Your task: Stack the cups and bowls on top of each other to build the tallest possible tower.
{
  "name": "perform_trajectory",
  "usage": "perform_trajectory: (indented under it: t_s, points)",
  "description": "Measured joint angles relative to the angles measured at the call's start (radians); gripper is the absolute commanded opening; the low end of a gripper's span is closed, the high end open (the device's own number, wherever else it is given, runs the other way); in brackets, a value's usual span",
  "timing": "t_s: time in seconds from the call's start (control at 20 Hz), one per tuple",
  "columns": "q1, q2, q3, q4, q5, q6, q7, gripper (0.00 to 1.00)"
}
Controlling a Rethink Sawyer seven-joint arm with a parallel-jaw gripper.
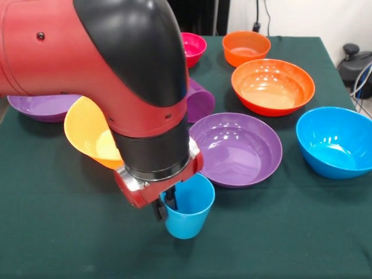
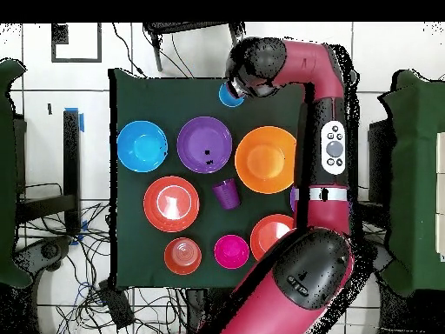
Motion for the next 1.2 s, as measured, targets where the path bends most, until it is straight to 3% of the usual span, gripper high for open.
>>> perform_trajectory:
  t_s: [1.2]
  points:
    - [0.025,0.054,-0.035,-0.014,0.067,-0.064,0.0,0.0]
